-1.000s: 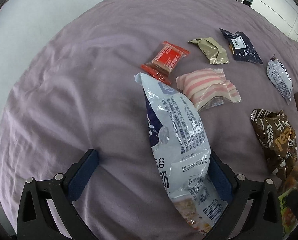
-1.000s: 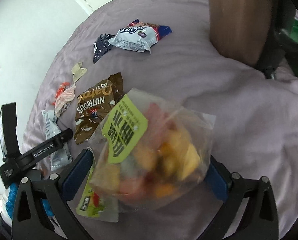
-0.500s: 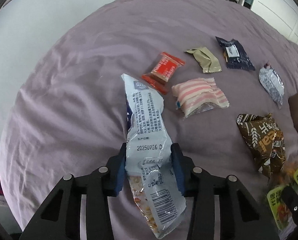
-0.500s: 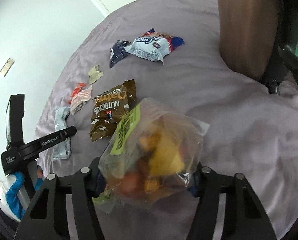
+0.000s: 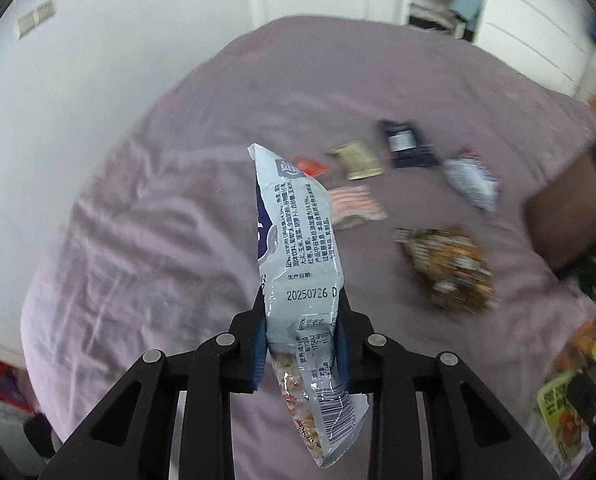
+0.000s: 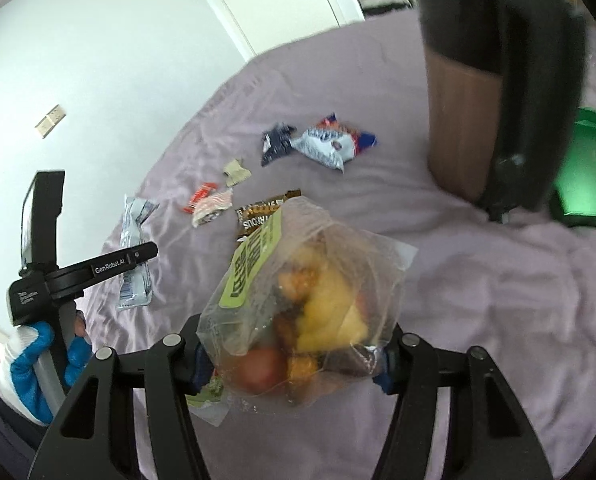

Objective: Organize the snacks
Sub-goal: 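Carry the chip bag and gummy bag with both grippers over the green tray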

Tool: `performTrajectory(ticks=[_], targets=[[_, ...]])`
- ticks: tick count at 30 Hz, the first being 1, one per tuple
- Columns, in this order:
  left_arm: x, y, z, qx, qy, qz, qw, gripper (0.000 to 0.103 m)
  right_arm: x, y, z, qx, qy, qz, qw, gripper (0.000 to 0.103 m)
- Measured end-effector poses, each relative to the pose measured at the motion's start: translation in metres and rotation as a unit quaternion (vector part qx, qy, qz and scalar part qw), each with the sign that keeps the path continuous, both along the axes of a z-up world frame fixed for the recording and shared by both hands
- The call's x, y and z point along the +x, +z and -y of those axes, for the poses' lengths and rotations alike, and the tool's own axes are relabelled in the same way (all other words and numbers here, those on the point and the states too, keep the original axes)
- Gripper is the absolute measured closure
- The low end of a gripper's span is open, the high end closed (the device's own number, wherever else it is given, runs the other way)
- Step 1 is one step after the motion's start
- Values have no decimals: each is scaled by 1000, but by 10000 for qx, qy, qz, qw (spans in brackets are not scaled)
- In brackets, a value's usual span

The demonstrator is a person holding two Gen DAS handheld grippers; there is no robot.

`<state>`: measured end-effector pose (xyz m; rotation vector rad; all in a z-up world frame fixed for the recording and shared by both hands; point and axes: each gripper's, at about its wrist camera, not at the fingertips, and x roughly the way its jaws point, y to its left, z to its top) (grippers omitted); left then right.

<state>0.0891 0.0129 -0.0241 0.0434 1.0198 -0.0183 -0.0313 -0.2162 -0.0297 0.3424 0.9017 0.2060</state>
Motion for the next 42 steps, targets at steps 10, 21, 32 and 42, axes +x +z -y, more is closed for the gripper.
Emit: performTrajectory(ticks=[10, 21, 32, 42], targets=[[-80, 55, 102, -59, -921, 365, 9951, 79, -76, 34, 46, -218, -258, 364, 9988, 86], [-149, 79, 223, 12, -2176, 449, 9750, 79, -146, 47, 131, -301, -1128, 663, 9909, 86], [-176, 70, 358, -560, -3640, 235, 9294, 79, -168, 32, 260, -788, -2476, 472, 9645, 86], [-75, 38, 477, -797, -3679, 329, 9258, 79, -87, 24, 358, -1710, -2836, 29, 9436, 86]])
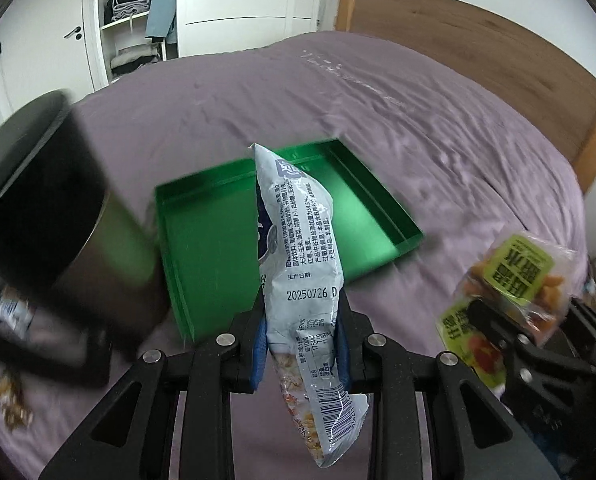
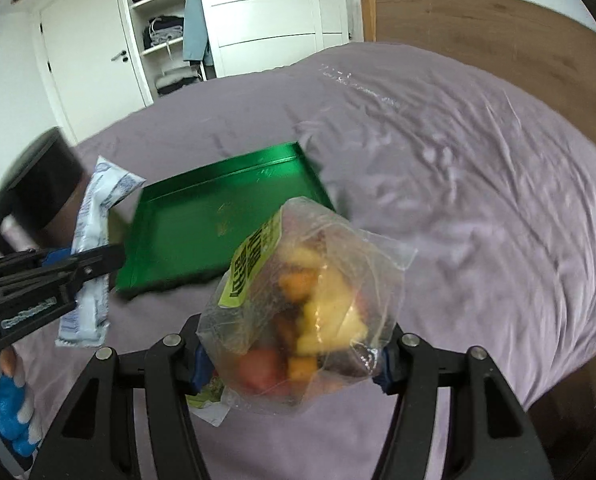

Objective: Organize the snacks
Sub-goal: 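Carry the chip bag and gummy bag with both grippers over the green tray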

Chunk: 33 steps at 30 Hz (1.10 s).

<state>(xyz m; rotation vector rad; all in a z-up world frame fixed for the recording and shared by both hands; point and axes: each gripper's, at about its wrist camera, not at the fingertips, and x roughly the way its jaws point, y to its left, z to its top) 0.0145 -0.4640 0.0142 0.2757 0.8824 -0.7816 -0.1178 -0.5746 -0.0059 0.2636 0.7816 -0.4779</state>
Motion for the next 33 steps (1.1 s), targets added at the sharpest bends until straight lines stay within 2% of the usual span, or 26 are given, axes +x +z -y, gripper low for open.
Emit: performTrajectory(ticks=[5, 8, 11, 14, 22, 33], targets=[[59, -15, 26, 167, 425, -23, 9990, 79, 76, -2, 23, -168, 379, -270, 9988, 85], [79, -26, 34, 416, 594, 84, 9973, 79, 110, -5, 38, -130, 527, -382, 9978, 85], [96, -39, 43, 580, 769, -20, 9954, 79, 140, -10, 53, -110, 705, -527, 9961, 85], [109, -50, 55, 741, 926, 85, 9929, 79, 167, -17, 58, -230, 946, -697, 9928, 85], [138, -71, 68, 1037, 1369, 258, 9848, 79, 213, -41, 75, -209, 1309, -895, 9871, 85], [149, -87, 77, 1130, 1618, 448, 9793, 79, 236, -64, 85, -166, 1542, -1023, 9826, 85]])
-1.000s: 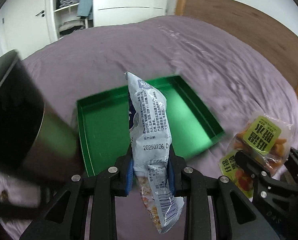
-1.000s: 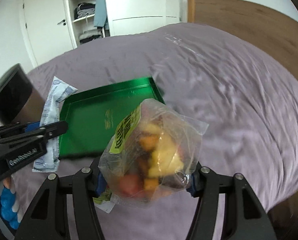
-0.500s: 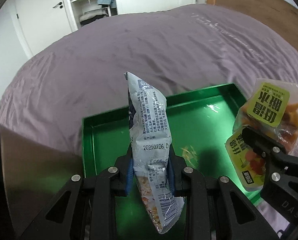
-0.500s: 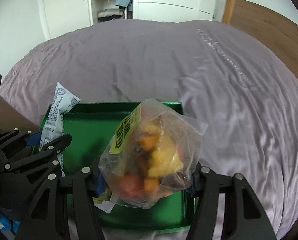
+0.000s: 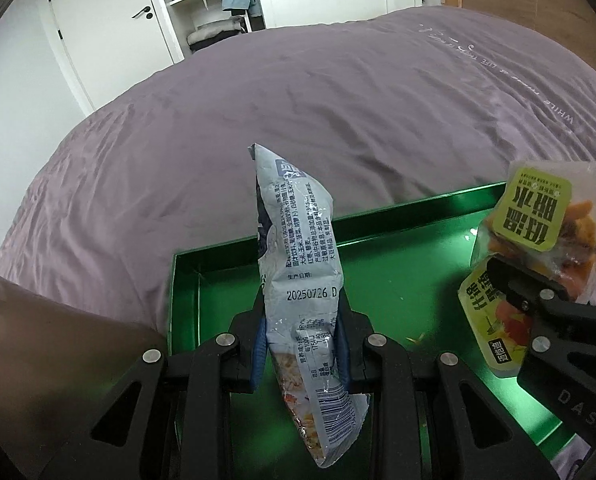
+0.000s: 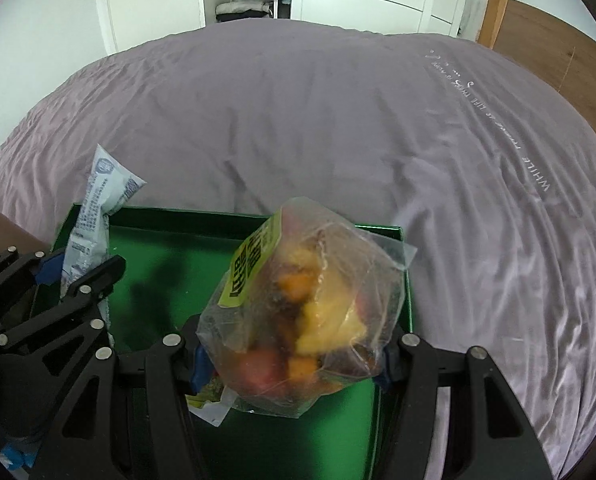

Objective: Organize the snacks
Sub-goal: 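Carry the chip bag and gummy bag with both grippers over the green tray, then open the left gripper over the tray while the right releases the gummy bag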

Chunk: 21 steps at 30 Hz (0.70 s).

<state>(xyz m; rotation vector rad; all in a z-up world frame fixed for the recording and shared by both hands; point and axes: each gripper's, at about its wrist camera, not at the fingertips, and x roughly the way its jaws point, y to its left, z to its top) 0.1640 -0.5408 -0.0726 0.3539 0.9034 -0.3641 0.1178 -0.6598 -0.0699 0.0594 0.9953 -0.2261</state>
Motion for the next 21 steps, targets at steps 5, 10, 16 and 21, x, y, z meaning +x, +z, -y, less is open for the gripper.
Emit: performTrajectory(ticks=[5, 10, 16, 21], targets=[[8, -8, -1, -16, 82, -104, 9999, 79, 4, -4, -1, 50, 61, 23, 10000, 84], [15, -14, -3, -82, 143, -245, 9996, 78, 4, -6, 0, 76, 60, 40, 9999, 83], [14, -17, -4, -199, 127, -287, 9993, 78, 6, -6, -2, 94, 44, 31, 9999, 76], [16, -17, -9, -315, 157, -342, 9988, 69, 7, -4, -3, 114, 34, 11, 9999, 74]])
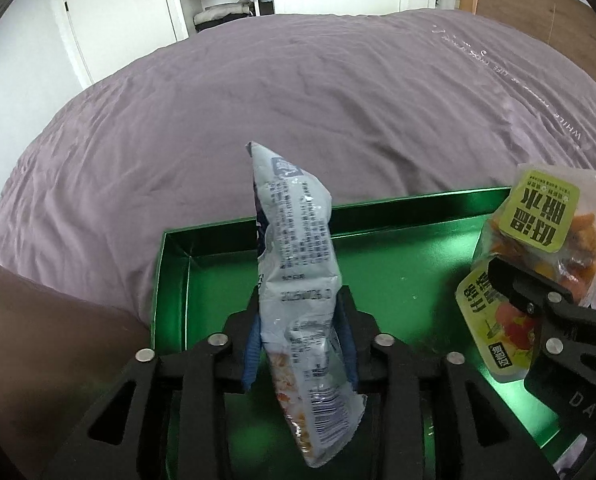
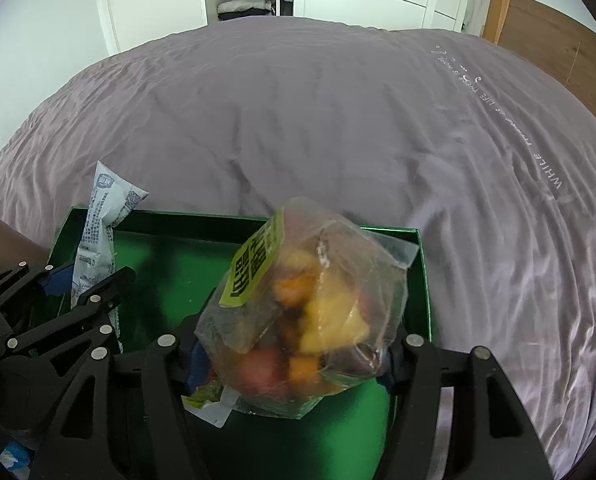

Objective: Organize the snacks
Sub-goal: 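Open the left gripper over the tray while the right releases the gummy bag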

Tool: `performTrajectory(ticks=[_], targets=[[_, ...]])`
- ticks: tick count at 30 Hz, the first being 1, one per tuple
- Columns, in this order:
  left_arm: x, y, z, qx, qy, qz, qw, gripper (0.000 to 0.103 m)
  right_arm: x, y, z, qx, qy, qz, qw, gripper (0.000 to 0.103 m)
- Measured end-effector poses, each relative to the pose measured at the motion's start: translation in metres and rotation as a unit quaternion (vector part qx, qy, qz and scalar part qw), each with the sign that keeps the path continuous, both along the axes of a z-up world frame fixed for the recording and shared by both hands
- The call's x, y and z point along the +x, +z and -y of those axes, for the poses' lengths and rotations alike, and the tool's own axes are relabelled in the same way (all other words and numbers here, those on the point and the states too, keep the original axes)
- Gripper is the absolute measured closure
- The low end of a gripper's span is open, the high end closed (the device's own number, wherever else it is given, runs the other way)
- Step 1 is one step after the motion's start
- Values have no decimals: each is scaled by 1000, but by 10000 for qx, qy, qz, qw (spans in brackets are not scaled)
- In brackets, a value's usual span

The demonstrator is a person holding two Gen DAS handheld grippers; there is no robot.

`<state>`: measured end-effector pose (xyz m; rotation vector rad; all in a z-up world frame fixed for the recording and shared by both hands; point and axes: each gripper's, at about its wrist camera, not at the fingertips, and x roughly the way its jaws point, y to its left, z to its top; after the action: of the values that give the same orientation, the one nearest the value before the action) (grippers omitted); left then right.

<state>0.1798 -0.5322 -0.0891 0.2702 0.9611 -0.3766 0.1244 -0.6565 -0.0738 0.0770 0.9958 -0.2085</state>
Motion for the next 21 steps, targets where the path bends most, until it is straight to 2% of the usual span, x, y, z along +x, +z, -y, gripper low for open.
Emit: performTrajectory(ticks=[3, 4, 5, 7, 10, 14, 16, 21], targets=[[0, 1, 0, -37, 46, 45, 10000, 62, -2, 2, 0, 19, -36, 8, 10000, 69], [-1, 1, -1, -42, 50, 53, 10000, 61, -2, 3, 0, 12, -48, 17, 10000, 60], [-1, 1, -1, -72, 60, 54, 9999, 57, -2, 4, 0, 5, -45, 28, 10000, 39], [-1, 3, -2, -103, 81, 82, 9999, 55, -4, 6, 0, -16, -52, 57, 10000, 25], [-2, 5, -2, -112, 98, 118, 9998, 55, -5, 9, 0, -27, -93, 63, 9999, 24], [-3, 6, -6, -151, 157, 156, 9996, 44, -7, 11, -2, -59, -122, 64, 9999, 17], [-3, 6, -8, -165, 177, 155, 9996, 44, -9, 11, -2, -74, -144, 78, 9998, 12], [-4, 6, -8, -183, 147, 189, 9995, 44, -12, 13, 1, -71, -207, 146, 9997, 10]])
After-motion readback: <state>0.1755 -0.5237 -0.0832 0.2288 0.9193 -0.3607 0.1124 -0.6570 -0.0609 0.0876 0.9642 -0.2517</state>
